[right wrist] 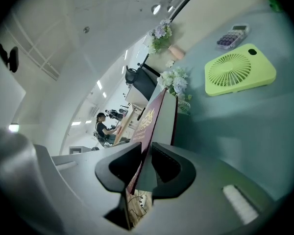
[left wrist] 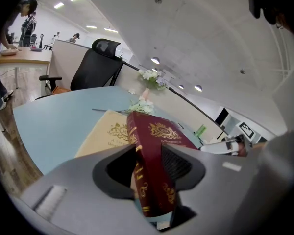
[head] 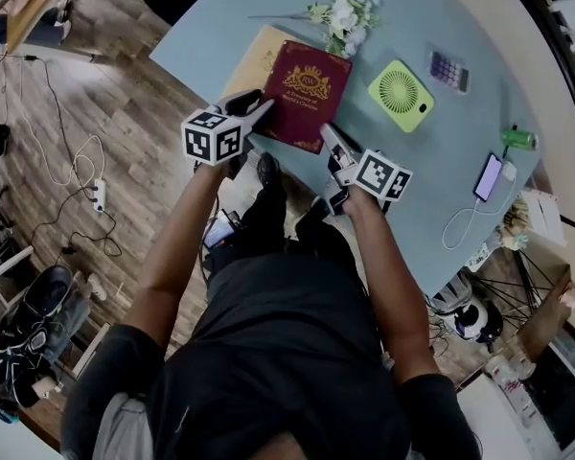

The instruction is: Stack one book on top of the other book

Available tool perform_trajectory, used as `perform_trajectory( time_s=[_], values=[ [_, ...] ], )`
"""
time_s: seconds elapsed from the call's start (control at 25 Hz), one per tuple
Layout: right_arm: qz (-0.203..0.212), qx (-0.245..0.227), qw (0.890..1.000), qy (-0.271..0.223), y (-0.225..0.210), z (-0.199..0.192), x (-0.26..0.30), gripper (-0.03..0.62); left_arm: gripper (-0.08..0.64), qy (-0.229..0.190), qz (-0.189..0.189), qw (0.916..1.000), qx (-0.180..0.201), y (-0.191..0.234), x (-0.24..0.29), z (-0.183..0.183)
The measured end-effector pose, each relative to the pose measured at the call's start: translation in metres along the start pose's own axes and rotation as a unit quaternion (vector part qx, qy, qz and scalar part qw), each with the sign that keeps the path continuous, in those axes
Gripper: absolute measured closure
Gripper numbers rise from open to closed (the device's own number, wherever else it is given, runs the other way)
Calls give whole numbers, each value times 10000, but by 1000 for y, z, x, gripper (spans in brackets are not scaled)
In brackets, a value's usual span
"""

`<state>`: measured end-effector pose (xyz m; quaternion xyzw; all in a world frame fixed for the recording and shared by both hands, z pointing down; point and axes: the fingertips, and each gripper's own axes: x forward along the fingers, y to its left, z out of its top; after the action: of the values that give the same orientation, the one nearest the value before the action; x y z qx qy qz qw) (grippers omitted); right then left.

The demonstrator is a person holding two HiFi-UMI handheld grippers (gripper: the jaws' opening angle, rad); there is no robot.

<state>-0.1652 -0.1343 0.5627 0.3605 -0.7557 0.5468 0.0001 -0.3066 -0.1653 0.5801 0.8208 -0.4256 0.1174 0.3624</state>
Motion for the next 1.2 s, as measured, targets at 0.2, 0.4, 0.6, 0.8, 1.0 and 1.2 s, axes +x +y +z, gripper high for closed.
perform_trajectory(
  time_s=[0.2, 0.4, 0.6, 0.8, 1.0, 1.2],
  values=[
    [-69, 138, 9998, 154, 4, -18, 21, 525, 374, -58, 179, 9998, -24, 23, -4, 8],
    [-136, 179, 9992, 332, 11, -32, 40, 525, 374, -58, 224, 9997, 6, 40, -11, 20],
    [-185, 211, 9989, 379, 13, -32, 54, 526, 374, 0, 274, 9996, 20, 54, -13, 23],
    [-189, 151, 9986, 466, 20, -32, 70, 526, 374, 62, 371, 9993, -17, 71, -16, 23],
    [-261, 117, 9983, 518, 22, -29, 85, 526, 374, 81, 393, 9992, -28, 85, -16, 31],
    [-303, 31, 9981, 544, 24, -23, 89, 525, 374, 171, 302, 9994, -1, 89, -15, 32]
  ],
)
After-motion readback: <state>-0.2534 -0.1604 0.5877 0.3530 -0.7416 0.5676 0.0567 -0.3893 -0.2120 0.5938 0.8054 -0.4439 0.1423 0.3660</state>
